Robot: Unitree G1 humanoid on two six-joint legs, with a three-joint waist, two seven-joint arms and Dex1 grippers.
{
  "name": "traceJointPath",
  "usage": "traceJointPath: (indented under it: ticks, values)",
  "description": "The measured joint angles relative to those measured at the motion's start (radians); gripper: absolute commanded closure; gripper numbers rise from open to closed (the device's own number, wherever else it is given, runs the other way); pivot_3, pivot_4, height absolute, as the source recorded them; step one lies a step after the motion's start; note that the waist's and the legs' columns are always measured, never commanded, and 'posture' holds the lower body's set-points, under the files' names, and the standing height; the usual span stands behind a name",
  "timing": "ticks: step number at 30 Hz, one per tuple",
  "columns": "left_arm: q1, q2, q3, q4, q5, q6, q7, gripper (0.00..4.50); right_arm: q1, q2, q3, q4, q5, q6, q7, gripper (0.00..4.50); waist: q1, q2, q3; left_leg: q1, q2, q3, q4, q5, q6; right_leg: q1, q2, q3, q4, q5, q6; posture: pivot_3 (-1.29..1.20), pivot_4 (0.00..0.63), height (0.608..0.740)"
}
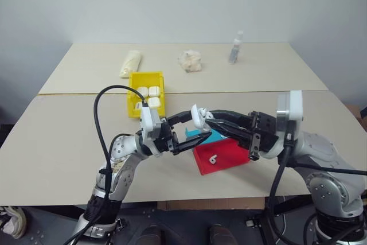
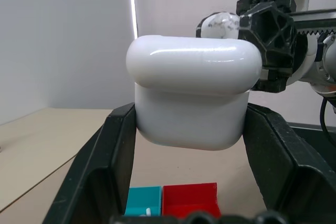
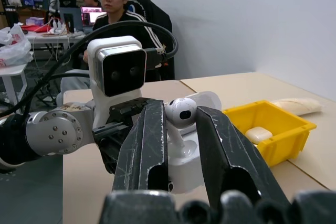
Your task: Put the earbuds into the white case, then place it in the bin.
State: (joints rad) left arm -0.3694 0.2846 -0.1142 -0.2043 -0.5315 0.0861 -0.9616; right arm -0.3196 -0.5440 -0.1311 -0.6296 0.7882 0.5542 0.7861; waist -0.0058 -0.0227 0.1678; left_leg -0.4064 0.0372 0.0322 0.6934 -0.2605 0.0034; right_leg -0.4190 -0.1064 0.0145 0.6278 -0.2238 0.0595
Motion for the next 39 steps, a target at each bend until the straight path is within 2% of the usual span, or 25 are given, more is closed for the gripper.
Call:
traceJointPath:
  ticks: [8,14,21,27,31,35,39]
  values:
    - [0.029,0.000,0.000,-0.001,0.011,-0.012,0.012,1.75,0.025,-0.003,0.040,0.001,-0.034,-0.024,0.000,3.89,0.000,0.000,0.000,0.000,0.000,0.000,0.000,0.000,0.000,0.000,0.000,0.000,0.000,0.000,0.000,0.00,0.150,0.740]
    - [0.029,-0.004,0.003,-0.001,0.020,-0.020,0.021,1.75,0.025,-0.024,0.066,0.017,-0.078,-0.038,0.018,1.97,0.000,0.000,0.000,0.000,0.000,0.000,0.000,0.000,0.000,0.000,0.000,0.000,0.000,0.000,0.000,0.00,0.150,0.740]
    - [0.027,-0.005,0.002,0.010,0.029,-0.026,0.023,1.75,0.050,-0.049,0.060,0.016,-0.096,-0.062,0.027,1.97,0.002,0.000,0.000,0.000,0.000,0.000,0.000,0.000,0.000,0.000,0.000,0.000,0.000,0.000,0.000,0.00,0.150,0.740]
    - [0.013,0.004,-0.019,0.080,0.115,-0.069,0.020,1.75,0.056,-0.124,-0.050,0.011,-0.013,-0.053,0.050,1.97,0.008,0.000,0.000,0.000,0.000,0.000,0.000,0.000,0.000,0.001,0.000,0.000,0.000,0.000,0.000,0.00,0.150,0.740]
    - [-0.006,0.018,-0.054,0.103,0.189,-0.066,0.035,1.75,-0.099,-0.191,-0.052,-0.020,0.070,0.060,-0.041,2.85,-0.002,0.000,0.000,0.000,0.000,0.000,0.000,0.000,0.000,0.000,0.000,0.000,0.001,0.000,0.000,0.00,0.150,0.740]
    - [-0.049,0.024,-0.072,0.102,0.242,-0.046,0.070,1.75,-0.174,-0.231,0.004,-0.072,0.078,0.135,-0.109,4.34,0.001,0.000,0.000,-0.001,0.000,-0.001,0.000,0.000,0.000,0.000,0.000,0.000,-0.001,0.000,0.000,0.00,0.150,0.740]
    - [-0.052,0.013,-0.073,0.070,0.248,0.003,0.101,1.75,-0.163,-0.264,0.116,-0.122,0.003,0.166,-0.120,4.43,0.006,0.000,0.000,-0.003,0.000,-0.001,0.001,0.000,0.001,-0.001,0.000,-0.001,-0.001,0.000,0.000,0.00,0.150,0.740]
